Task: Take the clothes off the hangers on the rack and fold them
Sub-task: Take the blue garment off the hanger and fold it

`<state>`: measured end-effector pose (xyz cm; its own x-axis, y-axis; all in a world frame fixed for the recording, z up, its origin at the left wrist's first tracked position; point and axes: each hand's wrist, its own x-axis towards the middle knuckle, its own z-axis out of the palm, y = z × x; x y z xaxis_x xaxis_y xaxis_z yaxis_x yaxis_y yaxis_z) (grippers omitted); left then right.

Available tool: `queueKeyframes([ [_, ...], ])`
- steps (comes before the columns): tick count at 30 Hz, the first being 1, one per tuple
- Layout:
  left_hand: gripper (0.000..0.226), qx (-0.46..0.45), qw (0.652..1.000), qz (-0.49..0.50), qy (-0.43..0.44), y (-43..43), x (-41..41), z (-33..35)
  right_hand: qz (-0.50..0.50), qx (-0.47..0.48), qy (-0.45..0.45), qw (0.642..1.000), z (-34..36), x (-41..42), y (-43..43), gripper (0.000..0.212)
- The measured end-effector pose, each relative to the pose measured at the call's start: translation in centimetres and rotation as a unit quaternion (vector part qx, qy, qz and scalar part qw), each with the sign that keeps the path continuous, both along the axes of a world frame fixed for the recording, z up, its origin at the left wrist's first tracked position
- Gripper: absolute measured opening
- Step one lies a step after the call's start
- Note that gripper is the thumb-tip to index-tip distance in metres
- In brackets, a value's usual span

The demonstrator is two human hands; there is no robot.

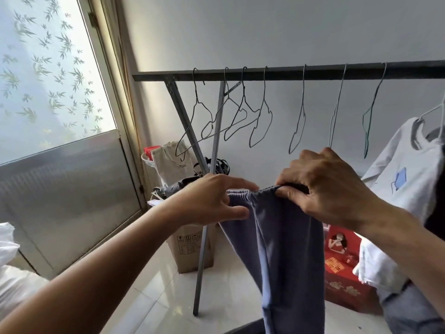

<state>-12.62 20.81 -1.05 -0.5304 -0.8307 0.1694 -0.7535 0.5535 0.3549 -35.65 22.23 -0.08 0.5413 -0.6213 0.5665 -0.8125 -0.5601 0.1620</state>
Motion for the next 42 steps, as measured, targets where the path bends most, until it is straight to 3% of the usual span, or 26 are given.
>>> queueKeyframes([
  [2, 0.025, 0.058, 0.995, -0.009, 0.078, 0.2, -0.7, -0.1, 0.000, 0.007, 0.002, 1.000, -0.2, 0.0, 0.1, 0.016],
  [5, 0.012, 0.103, 0.988, -0.021, 0.115, 0.5, -1.3, 0.0, 0.007, 0.026, -0.010, 1.000, -0.4, -0.5, 0.3, 0.012],
  [14, 0.020, 0.020, 0.987, -0.054, 0.148, 0.7, -1.9, -1.0, -0.015, 0.124, -0.066, 0.990, -1.7, -1.7, 0.5, 0.017],
  [17, 0.016, 0.046, 0.979, -0.071, 0.185, 0.6, -1.9, -0.9, 0.024, 0.236, -0.207, 0.949, -1.9, -2.1, 0.3, 0.021],
  [20, 0.015, 0.081, 0.967, -0.078, 0.230, 0.7, -1.8, -0.2, 0.090, 0.338, -0.370, 0.861, -2.0, -1.7, 0.3, 0.024],
  [25, 0.016, 0.114, 0.960, -0.065, 0.249, 0.7, -1.5, 0.8, 0.193, 0.394, -0.466, 0.768, -2.5, -1.0, 0.4, 0.021],
  [31, 0.025, 0.114, 0.934, -0.054, 0.334, -0.1, -1.4, 0.8, 0.191, 0.346, -0.485, 0.780, -1.7, 0.3, -0.4, 0.027],
  [34, 0.042, 0.148, 0.889, -0.041, 0.430, -0.6, -1.3, 0.4, 0.200, 0.305, -0.543, 0.757, -0.8, 1.2, -1.0, 0.034],
  [36, 0.046, 0.142, 0.895, -0.011, 0.423, -0.6, -1.9, 0.0, 0.195, 0.284, -0.576, 0.741, -0.4, 1.9, -1.4, 0.037],
  [39, 0.012, 0.131, 0.884, 0.016, 0.448, -0.6, -3.2, -0.6, 0.189, 0.270, -0.608, 0.722, -0.2, 2.4, -1.8, 0.042],
  [42, 0.017, 0.146, 0.862, 0.018, 0.485, -1.3, -3.8, -0.4, 0.183, 0.326, -0.605, 0.703, -0.4, 1.0, -1.7, 0.053],
])
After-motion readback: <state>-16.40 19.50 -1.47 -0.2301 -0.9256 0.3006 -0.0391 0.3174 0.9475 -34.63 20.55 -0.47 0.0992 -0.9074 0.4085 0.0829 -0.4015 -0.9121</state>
